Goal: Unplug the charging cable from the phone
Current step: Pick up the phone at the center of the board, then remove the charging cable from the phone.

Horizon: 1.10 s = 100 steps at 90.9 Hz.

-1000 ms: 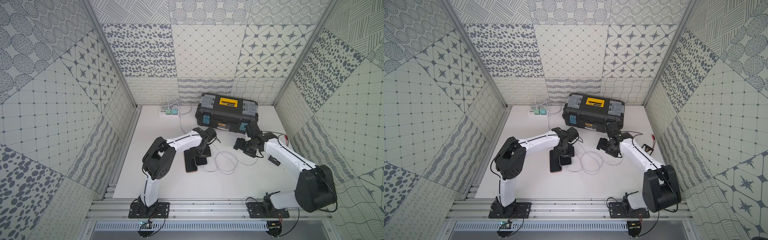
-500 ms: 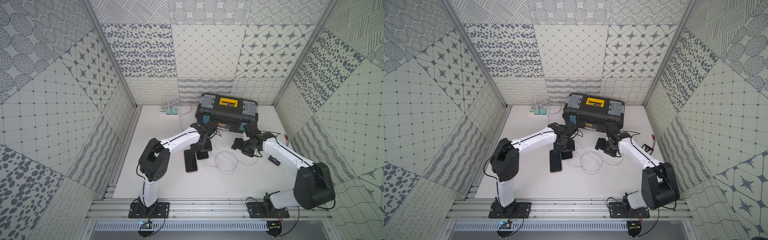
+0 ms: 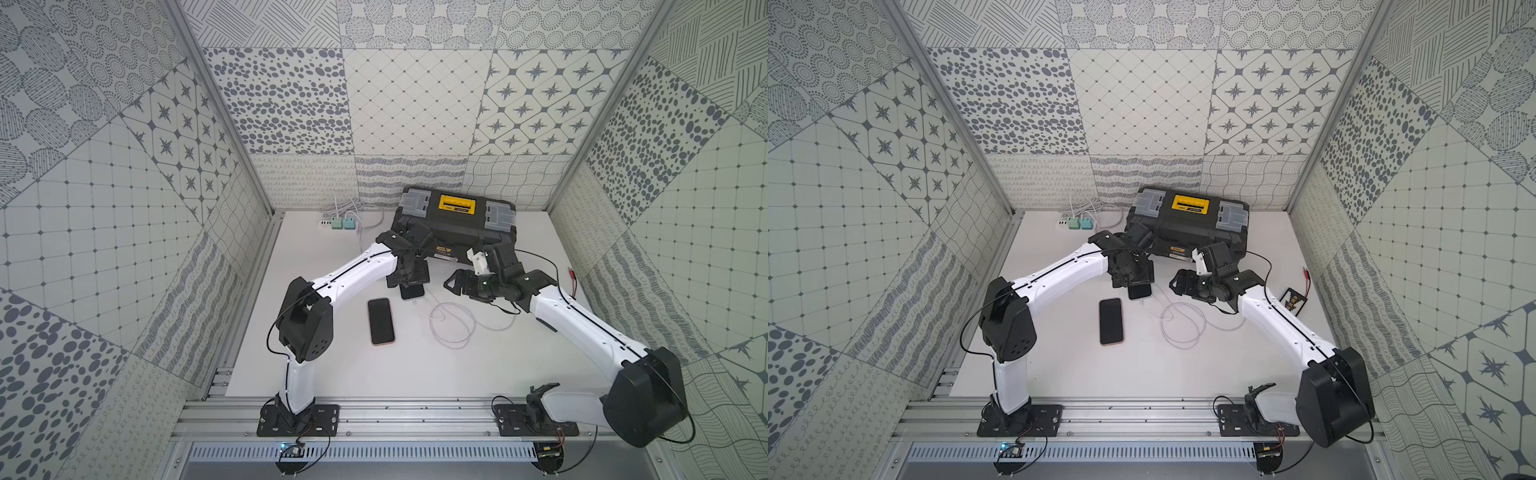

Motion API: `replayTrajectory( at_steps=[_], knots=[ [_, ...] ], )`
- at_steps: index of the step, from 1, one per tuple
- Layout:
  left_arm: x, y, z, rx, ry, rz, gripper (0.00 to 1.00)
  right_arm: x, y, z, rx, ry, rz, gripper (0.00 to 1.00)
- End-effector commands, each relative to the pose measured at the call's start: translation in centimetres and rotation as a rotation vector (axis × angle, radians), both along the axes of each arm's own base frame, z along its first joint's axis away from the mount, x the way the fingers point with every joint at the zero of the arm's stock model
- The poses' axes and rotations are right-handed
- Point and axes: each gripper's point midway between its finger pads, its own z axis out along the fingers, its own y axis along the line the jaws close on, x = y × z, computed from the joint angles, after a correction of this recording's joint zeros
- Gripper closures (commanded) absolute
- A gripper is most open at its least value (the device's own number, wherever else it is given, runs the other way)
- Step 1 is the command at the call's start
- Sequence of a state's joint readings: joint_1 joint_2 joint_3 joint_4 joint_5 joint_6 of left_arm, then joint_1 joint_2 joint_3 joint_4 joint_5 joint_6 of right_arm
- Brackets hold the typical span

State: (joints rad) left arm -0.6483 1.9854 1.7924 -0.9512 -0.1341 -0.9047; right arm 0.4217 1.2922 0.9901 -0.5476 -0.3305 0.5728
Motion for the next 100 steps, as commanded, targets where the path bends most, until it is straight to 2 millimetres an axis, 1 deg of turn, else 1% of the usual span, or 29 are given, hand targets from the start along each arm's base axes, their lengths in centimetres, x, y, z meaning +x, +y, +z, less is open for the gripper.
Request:
replayTrajectory(
  at_steps=[1, 15, 31, 52, 60, 75, 84, 97, 100],
  knots=[
    [2.0, -0.3, 3.1, -0.041, -0.104, -0.03, 0.98, 0.1, 1.8, 2.1, 0.098, -0.089, 0.074, 0.24],
    [2.7, -0.5, 4.4, -0.078, -0.138, -0.028, 0.99, -1.0, 3.9, 3.0, 0.144, -0.122, 0.144, 0.26],
    [3.3, -0.7, 5.5, -0.112, -0.157, -0.024, 1.0, -1.9, 5.7, 2.7, 0.164, -0.121, 0.189, 0.32],
    [3.3, -1.3, 6.8, -0.161, -0.172, -0.019, 1.0, -2.4, 7.0, 2.1, 0.186, -0.14, 0.201, 0.36],
    [3.2, -1.3, 7.0, -0.172, -0.172, -0.015, 1.0, -2.3, 7.4, 1.6, 0.164, -0.142, 0.195, 0.38],
    [2.9, -1.5, 7.0, -0.191, -0.164, -0.011, 1.0, -2.0, 8.4, 1.2, 0.182, -0.14, 0.2, 0.42],
    [2.8, -1.5, 7.1, -0.201, -0.164, -0.006, 1.0, -1.7, 8.8, 1.1, 0.192, -0.139, 0.202, 0.45],
    [2.7, -1.4, 7.2, -0.207, -0.165, -0.002, 1.0, -1.4, 9.3, 1.2, 0.211, -0.141, 0.211, 0.55],
    [2.7, -1.4, 7.2, -0.207, -0.166, -0.002, 1.0, -1.3, 9.4, 1.3, 0.215, -0.14, 0.212, 0.56]
  ],
)
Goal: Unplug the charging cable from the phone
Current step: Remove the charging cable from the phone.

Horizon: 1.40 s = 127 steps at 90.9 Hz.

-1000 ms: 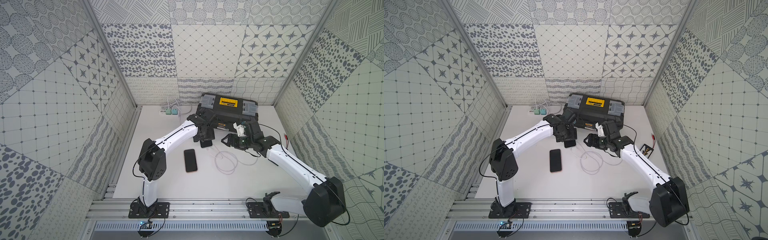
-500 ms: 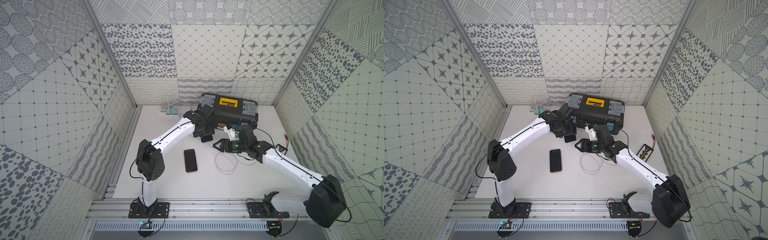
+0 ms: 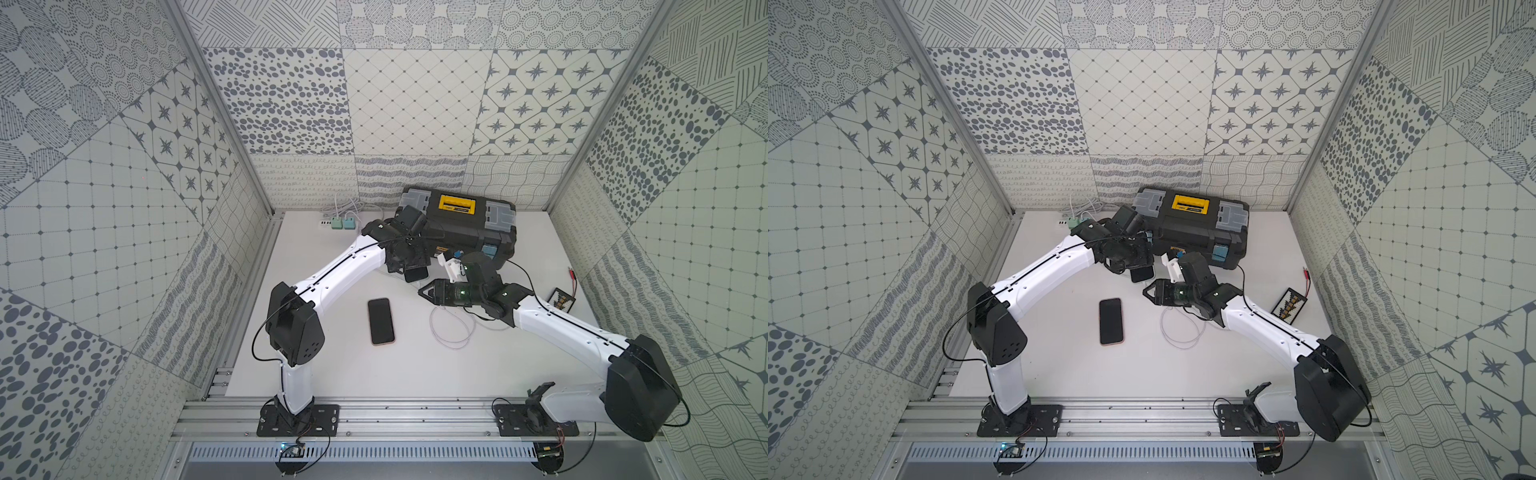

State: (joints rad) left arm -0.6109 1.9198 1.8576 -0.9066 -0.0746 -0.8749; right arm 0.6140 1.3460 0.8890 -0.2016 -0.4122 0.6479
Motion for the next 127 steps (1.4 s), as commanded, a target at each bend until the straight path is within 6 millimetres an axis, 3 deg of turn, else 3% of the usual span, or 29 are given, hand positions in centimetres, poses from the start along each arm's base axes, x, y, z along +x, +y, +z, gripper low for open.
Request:
replayTrajectory(
  at_steps=[1, 31, 94, 127],
  knots=[
    [0.71, -0.88, 1.65, -0.072, -0.049, 0.01, 1.0, 0.89, 0.95, 1.22, 0.045, -0.047, 0.006, 0.56],
    [0.99, -0.66, 1.76, -0.082, -0.05, 0.025, 1.0, 1.21, 1.49, 1.36, 0.07, -0.048, 0.008, 0.6],
    [1.17, -0.34, 1.86, -0.099, -0.045, 0.04, 1.0, 1.48, 1.68, 1.2, 0.083, -0.038, -0.005, 0.89],
    [1.24, -0.43, 1.99, -0.11, -0.046, 0.044, 1.0, 1.67, 1.58, 1.53, 0.082, -0.05, -0.014, 0.92]
  ],
)
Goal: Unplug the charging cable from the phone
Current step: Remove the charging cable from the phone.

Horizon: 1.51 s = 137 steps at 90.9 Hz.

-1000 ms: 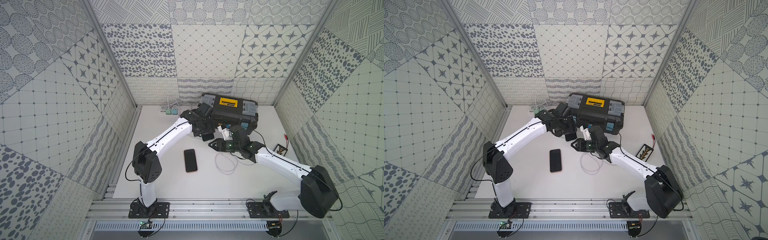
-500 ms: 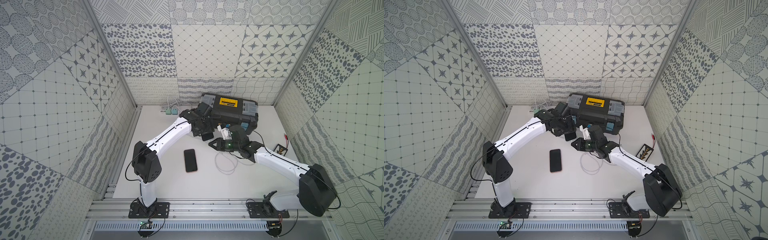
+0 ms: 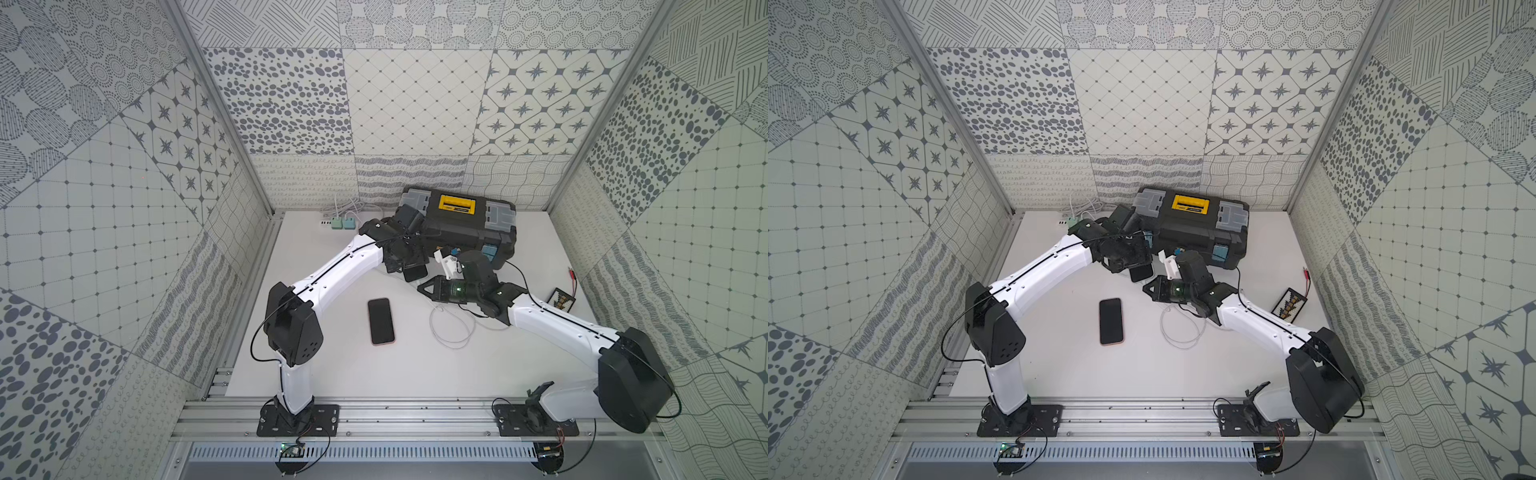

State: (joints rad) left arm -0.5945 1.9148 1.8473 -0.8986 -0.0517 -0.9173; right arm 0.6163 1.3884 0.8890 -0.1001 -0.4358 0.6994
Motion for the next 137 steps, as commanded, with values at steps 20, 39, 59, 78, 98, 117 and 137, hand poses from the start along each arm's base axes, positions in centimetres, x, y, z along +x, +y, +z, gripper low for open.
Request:
replayTrajectory(
  at_steps=[20, 39, 59, 78, 98, 117, 137],
  knots=[
    [1.1, -0.8, 2.2, -0.081, -0.069, 0.003, 1.0, 0.8, 0.3, 1.1, 0.015, -0.051, -0.011, 0.92],
    [1.3, -0.6, 2.2, -0.079, -0.068, 0.008, 1.0, 0.7, 0.4, 1.2, 0.017, -0.049, -0.009, 0.92],
    [1.4, -0.4, 2.4, -0.08, -0.072, 0.014, 1.0, 0.7, 0.3, 1.1, 0.014, -0.05, -0.007, 0.93],
    [1.6, -0.1, 2.4, -0.076, -0.075, 0.023, 1.0, 0.6, 0.3, 0.9, 0.008, -0.048, -0.006, 0.94],
    [1.7, 0.0, 2.4, -0.073, -0.079, 0.028, 1.0, 0.7, 0.2, 0.7, 0.005, -0.048, -0.009, 0.95],
    [1.9, 0.1, 2.3, -0.073, -0.077, 0.03, 1.0, 0.7, 0.2, 0.7, 0.001, -0.049, -0.01, 0.95],
    [1.9, 0.3, 2.3, -0.07, -0.079, 0.039, 1.0, 0.7, 0.1, 0.4, -0.005, -0.047, -0.012, 0.95]
  ],
)
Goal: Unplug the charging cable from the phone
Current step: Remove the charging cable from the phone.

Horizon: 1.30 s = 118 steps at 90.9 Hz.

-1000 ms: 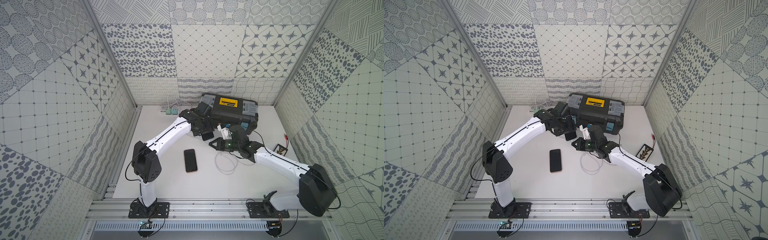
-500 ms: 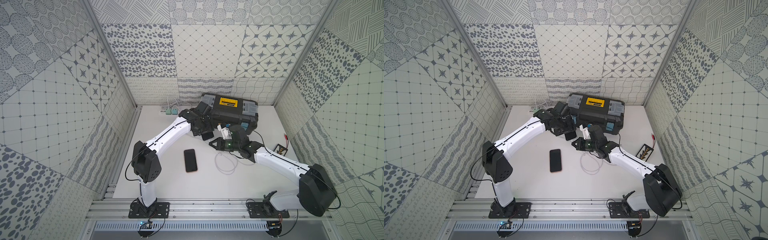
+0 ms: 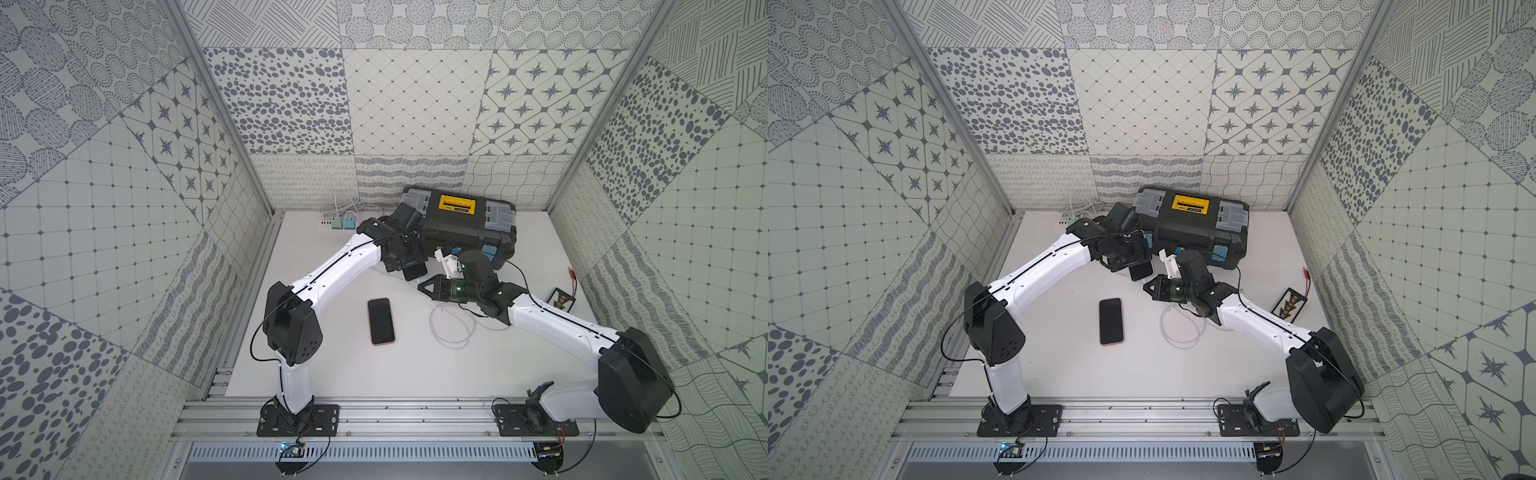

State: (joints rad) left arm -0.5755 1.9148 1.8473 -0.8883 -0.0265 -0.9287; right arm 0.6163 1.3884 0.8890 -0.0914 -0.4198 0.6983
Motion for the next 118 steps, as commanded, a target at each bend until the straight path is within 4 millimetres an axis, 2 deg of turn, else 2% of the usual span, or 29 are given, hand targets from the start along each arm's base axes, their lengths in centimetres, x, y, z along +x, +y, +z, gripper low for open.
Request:
replayTrajectory(
  at_steps=[1, 118],
  knots=[
    [1.4, 0.0, 2.2, -0.039, -0.085, 0.024, 1.0, 0.4, 0.2, 0.4, -0.002, -0.035, 0.0, 0.95],
    [1.8, 1.0, 2.5, -0.008, -0.112, 0.066, 1.0, -0.6, -0.1, 0.4, 0.0, -0.024, 0.013, 0.95]
  ],
)
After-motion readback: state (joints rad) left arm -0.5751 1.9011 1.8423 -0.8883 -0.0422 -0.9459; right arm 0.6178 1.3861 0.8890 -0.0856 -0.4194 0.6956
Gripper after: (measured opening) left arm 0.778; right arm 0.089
